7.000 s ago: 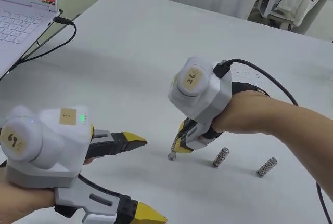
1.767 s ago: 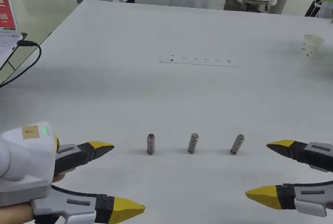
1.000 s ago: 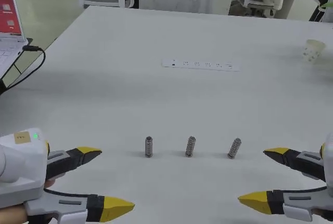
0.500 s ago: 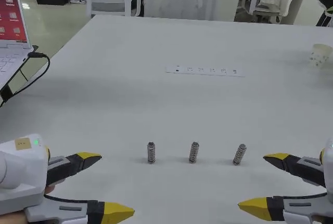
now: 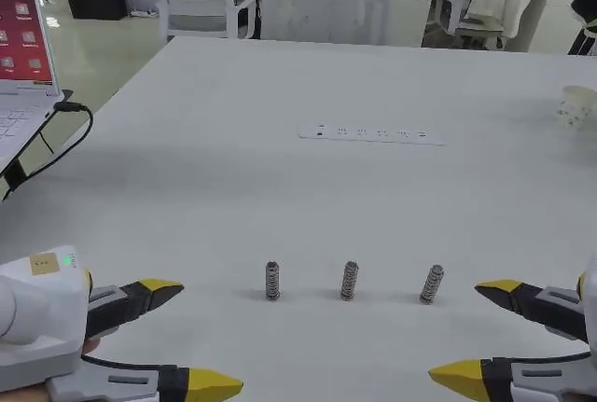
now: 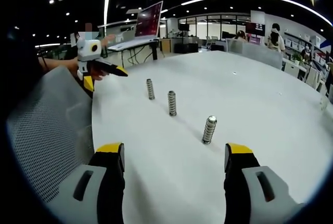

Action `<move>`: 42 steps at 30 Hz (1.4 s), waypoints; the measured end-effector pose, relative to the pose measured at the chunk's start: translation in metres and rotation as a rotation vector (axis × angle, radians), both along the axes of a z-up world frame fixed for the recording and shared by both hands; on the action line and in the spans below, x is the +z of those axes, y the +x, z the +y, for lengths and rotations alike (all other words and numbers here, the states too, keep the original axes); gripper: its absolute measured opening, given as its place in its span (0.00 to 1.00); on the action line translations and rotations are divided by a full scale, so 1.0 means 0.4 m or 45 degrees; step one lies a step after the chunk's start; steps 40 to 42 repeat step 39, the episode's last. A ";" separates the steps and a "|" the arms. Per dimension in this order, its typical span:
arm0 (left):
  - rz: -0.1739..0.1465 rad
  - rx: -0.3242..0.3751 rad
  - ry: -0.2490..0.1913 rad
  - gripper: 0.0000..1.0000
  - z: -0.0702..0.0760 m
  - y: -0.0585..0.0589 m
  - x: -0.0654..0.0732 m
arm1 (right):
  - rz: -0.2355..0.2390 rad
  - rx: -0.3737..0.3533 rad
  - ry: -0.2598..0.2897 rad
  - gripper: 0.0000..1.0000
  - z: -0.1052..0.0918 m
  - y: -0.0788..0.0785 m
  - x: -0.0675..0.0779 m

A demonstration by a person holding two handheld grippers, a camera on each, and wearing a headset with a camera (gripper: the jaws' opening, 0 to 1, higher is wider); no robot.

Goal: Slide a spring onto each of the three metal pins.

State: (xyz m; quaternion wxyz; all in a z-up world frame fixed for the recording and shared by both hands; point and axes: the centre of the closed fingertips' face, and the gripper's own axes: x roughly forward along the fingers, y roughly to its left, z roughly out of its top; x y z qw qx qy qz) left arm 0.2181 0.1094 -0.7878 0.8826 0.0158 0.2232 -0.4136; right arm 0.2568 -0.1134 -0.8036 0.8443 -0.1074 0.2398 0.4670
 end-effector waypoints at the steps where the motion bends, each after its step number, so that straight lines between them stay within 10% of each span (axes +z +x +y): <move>1: 0.001 0.000 0.002 0.82 0.001 -0.001 0.000 | -0.003 -0.003 0.001 0.79 -0.001 0.001 0.001; 42: -0.013 0.007 0.038 0.81 0.006 0.000 0.013 | -0.022 0.021 0.008 0.78 0.009 0.010 0.009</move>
